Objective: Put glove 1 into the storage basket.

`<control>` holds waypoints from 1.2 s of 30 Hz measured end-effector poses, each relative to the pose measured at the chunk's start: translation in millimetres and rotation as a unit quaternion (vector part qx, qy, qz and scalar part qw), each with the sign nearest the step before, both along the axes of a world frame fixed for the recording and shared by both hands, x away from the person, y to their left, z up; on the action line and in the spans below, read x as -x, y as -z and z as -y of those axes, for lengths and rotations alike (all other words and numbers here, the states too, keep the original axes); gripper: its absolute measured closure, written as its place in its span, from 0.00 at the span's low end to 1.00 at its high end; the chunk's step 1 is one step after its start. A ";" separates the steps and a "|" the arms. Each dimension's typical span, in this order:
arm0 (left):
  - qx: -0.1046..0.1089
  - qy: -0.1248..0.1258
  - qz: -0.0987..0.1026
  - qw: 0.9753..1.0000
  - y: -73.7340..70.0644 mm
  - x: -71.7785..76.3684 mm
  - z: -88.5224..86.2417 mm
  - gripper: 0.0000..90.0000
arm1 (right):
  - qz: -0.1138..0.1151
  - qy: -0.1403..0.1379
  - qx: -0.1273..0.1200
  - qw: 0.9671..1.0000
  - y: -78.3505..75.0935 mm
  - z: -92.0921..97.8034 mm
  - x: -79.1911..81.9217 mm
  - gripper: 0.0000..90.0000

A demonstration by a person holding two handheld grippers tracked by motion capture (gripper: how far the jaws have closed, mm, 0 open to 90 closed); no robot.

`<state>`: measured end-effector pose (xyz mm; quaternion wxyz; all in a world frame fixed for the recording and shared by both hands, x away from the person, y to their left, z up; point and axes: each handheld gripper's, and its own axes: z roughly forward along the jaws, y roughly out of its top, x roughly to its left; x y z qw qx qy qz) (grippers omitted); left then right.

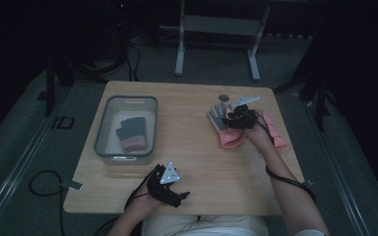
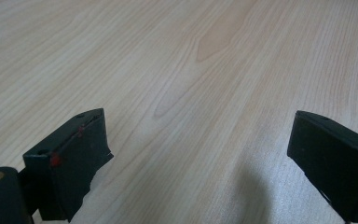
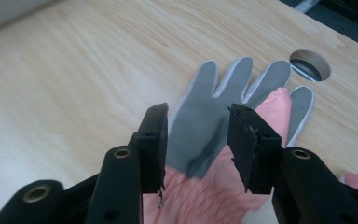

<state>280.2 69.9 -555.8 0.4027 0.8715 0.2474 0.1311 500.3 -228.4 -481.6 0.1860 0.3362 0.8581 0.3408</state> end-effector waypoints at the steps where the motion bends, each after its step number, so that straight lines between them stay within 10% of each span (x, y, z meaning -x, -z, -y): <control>1: 0.003 0.000 -0.001 1.000 0.0 0.0 0.1 0.05 | -0.002 0.003 0.002 1.000 2.7 -2.1 -4.1 0.64; 11: 0.018 0.001 -0.012 1.000 0.0 0.5 -4.1 0.05 | -0.041 0.002 0.055 0.998 38.0 -14.7 -32.9 0.70; 18: 0.020 -0.002 -0.007 1.000 0.4 0.4 -3.9 0.05 | -0.064 0.038 -0.020 0.997 52.1 -5.9 -32.7 0.94; 28: 0.018 0.003 0.001 1.000 0.9 0.9 -3.1 0.05 | 0.005 0.095 -0.107 0.990 5.7 0.2 12.5 0.99; 36: 0.015 0.006 0.002 1.000 0.8 1.7 -1.4 0.05 | 0.040 0.137 -0.118 0.983 -42.4 -6.4 74.7 0.99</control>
